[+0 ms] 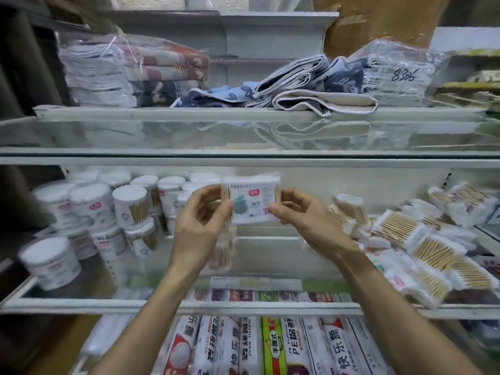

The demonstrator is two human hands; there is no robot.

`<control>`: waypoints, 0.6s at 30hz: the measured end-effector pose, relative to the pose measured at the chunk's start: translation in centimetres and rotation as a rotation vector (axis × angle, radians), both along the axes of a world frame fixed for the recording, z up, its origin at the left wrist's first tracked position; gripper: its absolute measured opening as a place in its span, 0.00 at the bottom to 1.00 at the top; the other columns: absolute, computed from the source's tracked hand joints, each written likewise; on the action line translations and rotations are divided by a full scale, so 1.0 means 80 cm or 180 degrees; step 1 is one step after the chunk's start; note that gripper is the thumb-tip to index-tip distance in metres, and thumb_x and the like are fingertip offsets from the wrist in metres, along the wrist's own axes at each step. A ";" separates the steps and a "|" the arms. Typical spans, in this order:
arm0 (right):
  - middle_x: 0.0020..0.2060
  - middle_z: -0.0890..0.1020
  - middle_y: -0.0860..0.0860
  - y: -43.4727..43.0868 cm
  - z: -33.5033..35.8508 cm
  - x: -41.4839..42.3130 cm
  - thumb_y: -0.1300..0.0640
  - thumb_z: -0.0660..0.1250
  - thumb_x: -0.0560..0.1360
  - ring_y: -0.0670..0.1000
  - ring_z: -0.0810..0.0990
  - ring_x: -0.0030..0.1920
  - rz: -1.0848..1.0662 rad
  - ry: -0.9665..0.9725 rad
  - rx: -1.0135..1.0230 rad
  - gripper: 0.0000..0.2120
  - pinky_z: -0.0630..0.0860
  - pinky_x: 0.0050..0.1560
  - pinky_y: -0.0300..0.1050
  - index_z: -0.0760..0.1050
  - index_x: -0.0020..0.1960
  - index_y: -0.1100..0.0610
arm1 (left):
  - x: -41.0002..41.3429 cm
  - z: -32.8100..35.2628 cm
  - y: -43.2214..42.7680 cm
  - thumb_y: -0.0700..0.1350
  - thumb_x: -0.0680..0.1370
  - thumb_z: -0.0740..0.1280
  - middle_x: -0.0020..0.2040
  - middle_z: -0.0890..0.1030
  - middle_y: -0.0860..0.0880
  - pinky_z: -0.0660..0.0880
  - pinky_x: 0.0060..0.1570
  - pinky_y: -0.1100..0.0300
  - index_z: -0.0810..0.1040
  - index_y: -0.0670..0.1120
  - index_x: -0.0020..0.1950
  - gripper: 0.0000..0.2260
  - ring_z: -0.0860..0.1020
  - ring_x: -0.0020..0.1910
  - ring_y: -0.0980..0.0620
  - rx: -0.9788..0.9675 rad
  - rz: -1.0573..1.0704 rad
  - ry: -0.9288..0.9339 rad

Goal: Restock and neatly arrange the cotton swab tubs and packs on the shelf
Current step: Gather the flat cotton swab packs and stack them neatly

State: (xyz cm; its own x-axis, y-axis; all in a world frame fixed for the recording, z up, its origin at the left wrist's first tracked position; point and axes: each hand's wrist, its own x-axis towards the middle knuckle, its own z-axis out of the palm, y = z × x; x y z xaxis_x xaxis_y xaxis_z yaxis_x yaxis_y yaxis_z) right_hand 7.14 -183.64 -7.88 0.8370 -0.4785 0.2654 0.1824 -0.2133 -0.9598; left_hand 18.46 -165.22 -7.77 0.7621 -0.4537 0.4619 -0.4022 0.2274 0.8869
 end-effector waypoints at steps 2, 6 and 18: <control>0.51 0.87 0.48 0.027 0.001 0.020 0.56 0.74 0.74 0.47 0.84 0.52 -0.0073 -0.0043 -0.0177 0.13 0.79 0.48 0.37 0.80 0.58 0.55 | 0.014 -0.002 0.020 0.43 0.77 0.71 0.50 0.83 0.57 0.76 0.46 0.73 0.78 0.54 0.58 0.11 0.81 0.48 0.66 -0.0049 0.0252 -0.0030; 0.48 0.86 0.49 0.071 -0.010 0.053 0.55 0.76 0.73 0.51 0.84 0.50 -0.0327 -0.0066 -0.0504 0.13 0.81 0.54 0.48 0.81 0.57 0.55 | 0.044 -0.015 0.048 0.41 0.79 0.69 0.56 0.83 0.55 0.78 0.55 0.68 0.78 0.53 0.61 0.13 0.81 0.54 0.62 0.0014 0.0463 -0.0095; 0.47 0.84 0.44 0.097 -0.042 0.066 0.49 0.75 0.73 0.44 0.81 0.48 -0.0398 0.0309 -0.0873 0.14 0.79 0.50 0.40 0.78 0.56 0.49 | 0.075 -0.055 0.076 0.40 0.80 0.67 0.56 0.81 0.55 0.78 0.53 0.69 0.76 0.50 0.62 0.12 0.79 0.54 0.65 0.0350 0.0238 -0.0208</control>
State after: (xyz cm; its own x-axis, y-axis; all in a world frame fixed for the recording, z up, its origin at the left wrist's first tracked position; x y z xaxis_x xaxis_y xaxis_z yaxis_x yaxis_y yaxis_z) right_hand 12.44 -175.91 -11.24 0.8040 -0.5010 0.3204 0.0486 -0.4816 -0.8750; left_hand 24.48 -159.15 -12.14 0.7656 -0.4474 0.4623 -0.4722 0.0974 0.8761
